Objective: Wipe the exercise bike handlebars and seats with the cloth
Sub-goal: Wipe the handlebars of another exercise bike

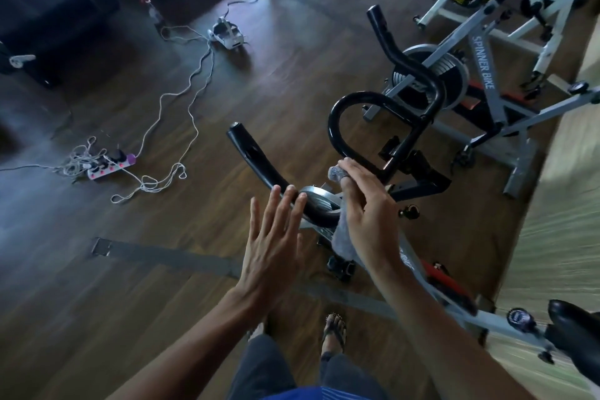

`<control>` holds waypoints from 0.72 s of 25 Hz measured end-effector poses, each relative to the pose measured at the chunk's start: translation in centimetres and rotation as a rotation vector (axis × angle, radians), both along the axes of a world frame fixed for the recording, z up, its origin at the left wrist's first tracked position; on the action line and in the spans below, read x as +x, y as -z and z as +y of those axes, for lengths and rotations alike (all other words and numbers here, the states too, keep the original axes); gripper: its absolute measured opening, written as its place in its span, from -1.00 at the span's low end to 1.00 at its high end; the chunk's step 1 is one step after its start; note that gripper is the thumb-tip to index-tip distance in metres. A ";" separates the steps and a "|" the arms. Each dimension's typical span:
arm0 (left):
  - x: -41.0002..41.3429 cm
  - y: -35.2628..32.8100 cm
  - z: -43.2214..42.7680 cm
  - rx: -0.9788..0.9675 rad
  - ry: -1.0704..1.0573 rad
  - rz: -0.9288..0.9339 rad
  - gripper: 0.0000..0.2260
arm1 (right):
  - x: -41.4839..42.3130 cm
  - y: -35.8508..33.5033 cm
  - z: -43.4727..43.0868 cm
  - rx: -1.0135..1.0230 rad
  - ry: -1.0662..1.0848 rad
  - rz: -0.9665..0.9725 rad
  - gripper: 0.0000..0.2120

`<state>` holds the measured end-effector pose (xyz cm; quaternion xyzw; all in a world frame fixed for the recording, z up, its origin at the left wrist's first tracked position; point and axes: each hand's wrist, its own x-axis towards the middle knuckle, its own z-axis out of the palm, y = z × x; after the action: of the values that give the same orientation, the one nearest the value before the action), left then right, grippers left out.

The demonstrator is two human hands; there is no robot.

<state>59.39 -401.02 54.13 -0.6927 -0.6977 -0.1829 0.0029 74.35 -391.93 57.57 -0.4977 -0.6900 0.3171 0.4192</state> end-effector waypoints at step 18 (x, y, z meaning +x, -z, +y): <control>-14.1 -3.8 6.3 0.288 0.434 -0.354 -0.65 | -19.1 -3.2 -1.8 -0.448 0.396 0.678 -0.74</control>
<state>45.32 -394.73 57.89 -0.7752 -0.4900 -0.3941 -0.0597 55.25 -393.69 60.82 -0.5665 -0.3195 0.5175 0.5561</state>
